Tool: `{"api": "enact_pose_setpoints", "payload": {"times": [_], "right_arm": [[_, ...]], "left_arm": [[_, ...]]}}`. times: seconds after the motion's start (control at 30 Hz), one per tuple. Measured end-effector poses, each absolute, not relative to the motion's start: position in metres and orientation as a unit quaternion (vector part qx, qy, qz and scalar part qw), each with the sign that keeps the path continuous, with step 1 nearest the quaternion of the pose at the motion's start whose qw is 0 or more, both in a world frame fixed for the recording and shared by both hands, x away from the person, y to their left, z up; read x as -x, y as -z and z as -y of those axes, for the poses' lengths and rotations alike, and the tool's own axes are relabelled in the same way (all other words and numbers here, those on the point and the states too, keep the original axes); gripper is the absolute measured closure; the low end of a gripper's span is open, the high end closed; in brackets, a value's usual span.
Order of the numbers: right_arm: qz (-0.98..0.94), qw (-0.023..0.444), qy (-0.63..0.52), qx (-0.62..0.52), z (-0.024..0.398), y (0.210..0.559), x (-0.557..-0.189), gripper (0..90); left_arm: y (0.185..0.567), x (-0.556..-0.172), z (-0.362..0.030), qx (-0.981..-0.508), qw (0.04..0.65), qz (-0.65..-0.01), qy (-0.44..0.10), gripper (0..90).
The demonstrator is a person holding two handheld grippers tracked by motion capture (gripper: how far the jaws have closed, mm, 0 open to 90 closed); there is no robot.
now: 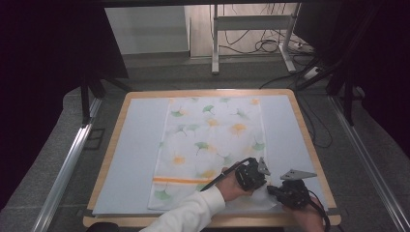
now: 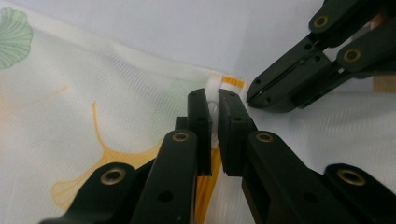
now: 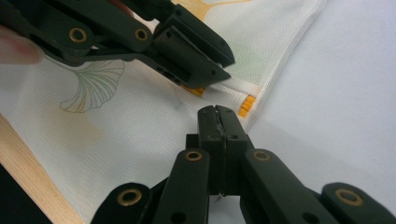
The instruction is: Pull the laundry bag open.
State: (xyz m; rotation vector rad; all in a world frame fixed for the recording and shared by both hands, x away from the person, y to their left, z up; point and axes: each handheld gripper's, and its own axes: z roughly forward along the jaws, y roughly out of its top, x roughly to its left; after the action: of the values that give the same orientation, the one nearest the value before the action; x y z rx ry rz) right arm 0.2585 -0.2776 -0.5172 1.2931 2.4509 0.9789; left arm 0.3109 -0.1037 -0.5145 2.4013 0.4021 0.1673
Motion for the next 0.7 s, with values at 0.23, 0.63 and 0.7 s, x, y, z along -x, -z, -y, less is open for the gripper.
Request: {"api": "enact_pose_setpoints", "payload": {"times": [0.23,0.63,0.7], "right_arm": [[-0.827,0.096,-0.338,-0.440,0.280,0.518,-0.259,89.4],[-0.830,0.098,-0.335,-0.436,0.279,0.517,-0.258,89.4],[-0.830,0.098,-0.335,-0.435,0.279,0.517,-0.258,89.5]], "left_arm": [[0.515,-0.311,0.096,-0.924,0.344,-0.157,-0.063,84.9],[0.514,-0.309,0.086,-0.926,0.338,-0.158,-0.064,84.8],[0.514,-0.308,0.084,-0.925,0.338,-0.159,-0.065,84.9]]}}
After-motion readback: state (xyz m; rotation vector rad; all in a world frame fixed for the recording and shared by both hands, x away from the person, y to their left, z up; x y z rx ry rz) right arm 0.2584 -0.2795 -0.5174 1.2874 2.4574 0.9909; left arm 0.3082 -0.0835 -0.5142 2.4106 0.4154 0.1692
